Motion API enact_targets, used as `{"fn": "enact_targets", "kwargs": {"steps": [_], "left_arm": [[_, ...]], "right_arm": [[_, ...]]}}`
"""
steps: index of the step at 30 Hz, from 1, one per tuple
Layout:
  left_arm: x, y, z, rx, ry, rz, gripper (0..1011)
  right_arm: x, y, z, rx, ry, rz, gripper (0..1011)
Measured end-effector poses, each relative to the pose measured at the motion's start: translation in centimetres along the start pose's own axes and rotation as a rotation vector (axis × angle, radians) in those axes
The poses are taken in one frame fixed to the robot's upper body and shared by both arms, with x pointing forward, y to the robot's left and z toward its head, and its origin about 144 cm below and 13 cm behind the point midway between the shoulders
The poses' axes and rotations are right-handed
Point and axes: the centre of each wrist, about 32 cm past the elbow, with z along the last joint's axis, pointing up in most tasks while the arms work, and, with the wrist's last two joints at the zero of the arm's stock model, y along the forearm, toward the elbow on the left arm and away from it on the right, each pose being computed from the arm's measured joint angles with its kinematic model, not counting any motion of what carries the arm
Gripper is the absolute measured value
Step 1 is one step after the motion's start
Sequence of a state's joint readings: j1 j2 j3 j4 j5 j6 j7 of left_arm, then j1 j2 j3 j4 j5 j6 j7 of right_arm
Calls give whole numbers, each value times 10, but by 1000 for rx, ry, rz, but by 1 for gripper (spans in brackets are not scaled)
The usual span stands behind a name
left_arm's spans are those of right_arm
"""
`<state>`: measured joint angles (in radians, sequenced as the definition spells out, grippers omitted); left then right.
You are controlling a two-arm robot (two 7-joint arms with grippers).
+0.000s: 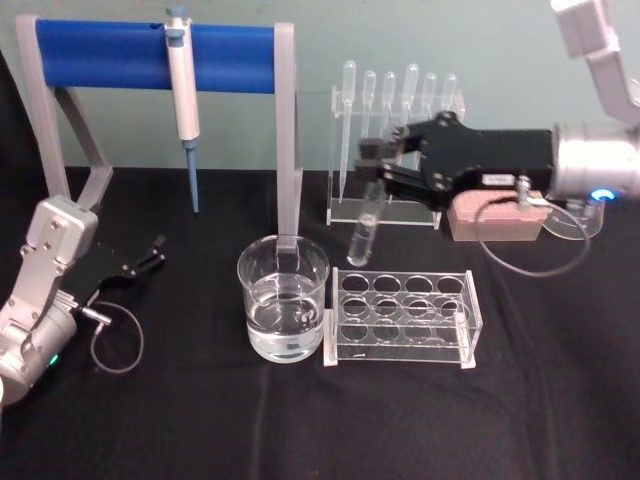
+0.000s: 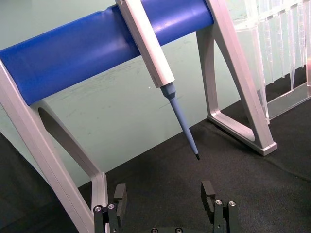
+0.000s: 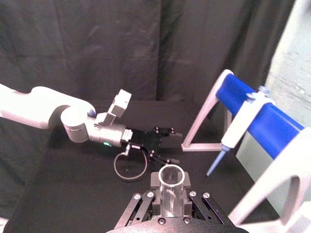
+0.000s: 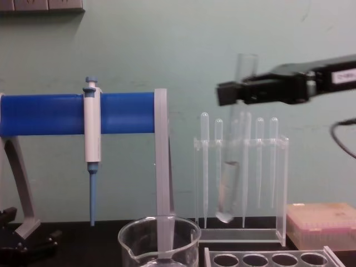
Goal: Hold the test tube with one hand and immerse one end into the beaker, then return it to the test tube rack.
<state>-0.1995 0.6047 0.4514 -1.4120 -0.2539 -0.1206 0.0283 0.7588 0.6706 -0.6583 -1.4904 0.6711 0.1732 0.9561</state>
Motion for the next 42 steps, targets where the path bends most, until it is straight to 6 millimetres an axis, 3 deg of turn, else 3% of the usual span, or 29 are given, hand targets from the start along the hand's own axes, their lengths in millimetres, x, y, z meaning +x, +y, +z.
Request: {"fn": "enact_targets", "kwargs": {"steps": [9,19,27,42], "left_arm": [[0,0,0,0,0,0,1000],[0,0,0,0,0,0,1000],[0,0,0,0,0,0,1000],[0,0,0,0,0,0,1000]], "right_arm": [[19,36,18,5,-25,58,225],[27,62,13,25,-3,116,225],[25,73,1,11,14,137,225],[22,83,-40,-30,50,142,225]]}}
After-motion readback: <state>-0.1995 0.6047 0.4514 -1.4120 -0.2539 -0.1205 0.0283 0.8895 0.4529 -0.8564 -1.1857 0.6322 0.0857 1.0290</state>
